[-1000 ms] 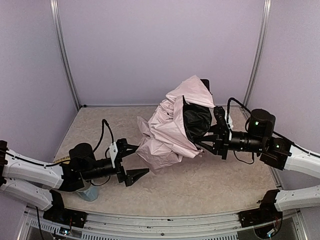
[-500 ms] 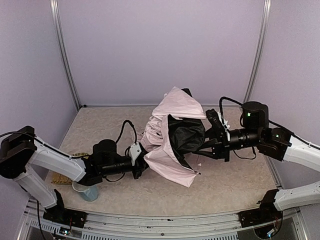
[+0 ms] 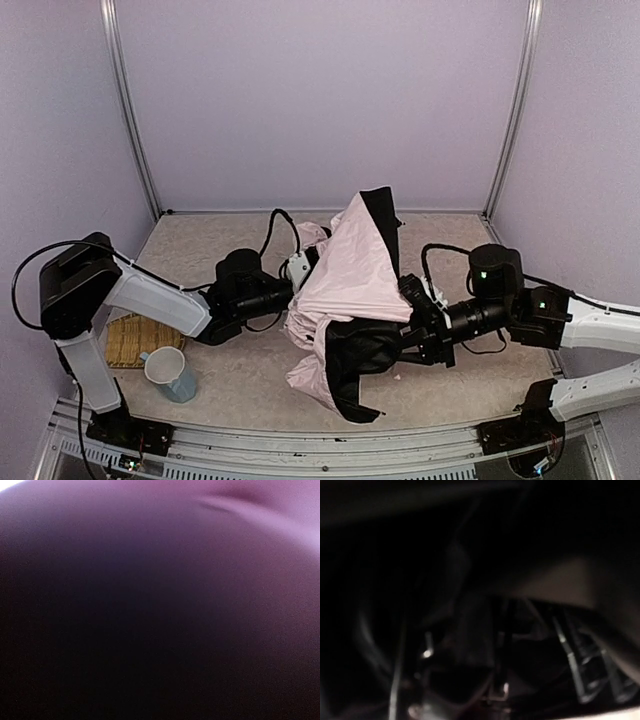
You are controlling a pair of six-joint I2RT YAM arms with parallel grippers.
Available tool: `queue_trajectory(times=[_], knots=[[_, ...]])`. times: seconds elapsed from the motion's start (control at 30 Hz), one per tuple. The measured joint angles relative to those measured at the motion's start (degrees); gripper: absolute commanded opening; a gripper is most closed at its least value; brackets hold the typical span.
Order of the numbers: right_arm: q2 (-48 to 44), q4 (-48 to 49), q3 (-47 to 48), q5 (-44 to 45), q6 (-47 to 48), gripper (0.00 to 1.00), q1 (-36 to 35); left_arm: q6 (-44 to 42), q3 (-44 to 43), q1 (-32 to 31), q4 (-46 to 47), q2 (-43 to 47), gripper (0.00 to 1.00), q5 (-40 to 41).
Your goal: Put away the umbrella
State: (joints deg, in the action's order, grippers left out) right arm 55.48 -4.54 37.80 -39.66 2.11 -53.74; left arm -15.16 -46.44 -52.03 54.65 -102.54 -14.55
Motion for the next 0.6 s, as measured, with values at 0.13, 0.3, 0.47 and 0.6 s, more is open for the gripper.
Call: queue_trajectory(times=[0.13,0.3,0.47,0.6], knots=[[1.46,8.15,-8.81,3.1,-3.23,0.0,-2.21,-0.11,-0.76,0.35,0.35,-3.26,0.14,-1.9],[9.84,17.33,-16.22,6.8,-7.74,0.0,-5.09,0.83,-0.76,0.94,0.9,-8.11,0.14,-3.45],[17.62,22.51,-19.82,9.68,-11.89,0.0,-6.56,2.36,-0.92,1.22,2.47,-11.67,0.12,-3.5],[23.23,26.23,-20.57,11.02,-14.84,0.0,-6.62,3.45,-1.9,1.22,2.91,-14.14,0.1,-3.19]])
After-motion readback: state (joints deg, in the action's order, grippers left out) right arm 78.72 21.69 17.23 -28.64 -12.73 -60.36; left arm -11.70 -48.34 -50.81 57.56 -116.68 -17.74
